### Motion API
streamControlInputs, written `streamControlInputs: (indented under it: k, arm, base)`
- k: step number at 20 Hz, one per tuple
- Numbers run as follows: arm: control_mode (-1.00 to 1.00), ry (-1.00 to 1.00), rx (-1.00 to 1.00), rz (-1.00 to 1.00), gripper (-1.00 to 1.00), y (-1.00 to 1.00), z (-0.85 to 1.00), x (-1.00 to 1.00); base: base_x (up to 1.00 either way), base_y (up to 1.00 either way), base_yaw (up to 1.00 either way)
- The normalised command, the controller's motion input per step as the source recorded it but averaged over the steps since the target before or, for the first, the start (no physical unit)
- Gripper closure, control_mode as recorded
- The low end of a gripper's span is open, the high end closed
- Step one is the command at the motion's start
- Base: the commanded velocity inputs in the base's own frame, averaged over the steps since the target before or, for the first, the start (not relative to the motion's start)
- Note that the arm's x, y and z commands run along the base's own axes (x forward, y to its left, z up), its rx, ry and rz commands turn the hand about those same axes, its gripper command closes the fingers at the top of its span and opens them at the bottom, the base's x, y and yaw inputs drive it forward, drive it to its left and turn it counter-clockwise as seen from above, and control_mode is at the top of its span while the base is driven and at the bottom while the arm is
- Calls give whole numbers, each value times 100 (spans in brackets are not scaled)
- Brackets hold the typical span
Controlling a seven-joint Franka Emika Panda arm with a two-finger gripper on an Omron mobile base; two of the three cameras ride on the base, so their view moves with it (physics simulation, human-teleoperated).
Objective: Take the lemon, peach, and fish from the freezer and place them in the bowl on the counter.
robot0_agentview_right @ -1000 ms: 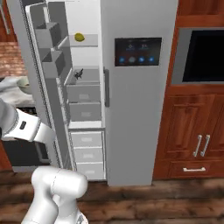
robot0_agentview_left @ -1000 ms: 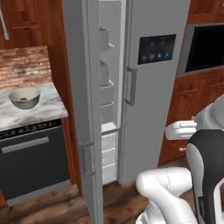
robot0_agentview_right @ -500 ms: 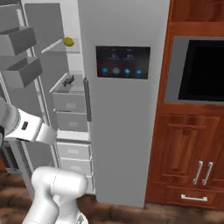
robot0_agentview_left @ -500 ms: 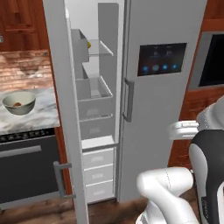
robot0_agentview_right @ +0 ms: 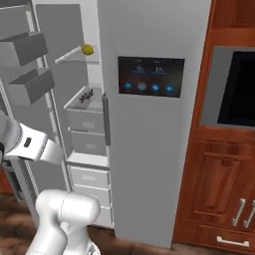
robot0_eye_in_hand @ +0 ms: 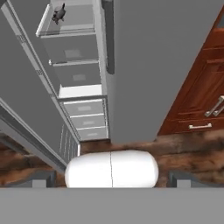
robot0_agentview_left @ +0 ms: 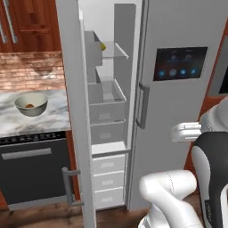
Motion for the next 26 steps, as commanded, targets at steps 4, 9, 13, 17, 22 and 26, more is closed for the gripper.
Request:
streamControlInputs:
  k: [4,9,13,17,22,26]
  arm:
    - [100,0,0,0,-100,0,0,0]
    - [100,0,0,0,-100,0,0,0]
    - [100,0,0,0,-100,0,0,0]
    - [100,0,0,0,-100,0,0,0]
    - [100,0,0,0,-100,0,0,0]
    - [100,0,0,0,-100,0,0,0]
  base:
    - [45,4,18]
    - [84,-9,29]
    - [100,-4,27]
    - [100,8,25]
    - [100,62,24]
    - [89,97,28]
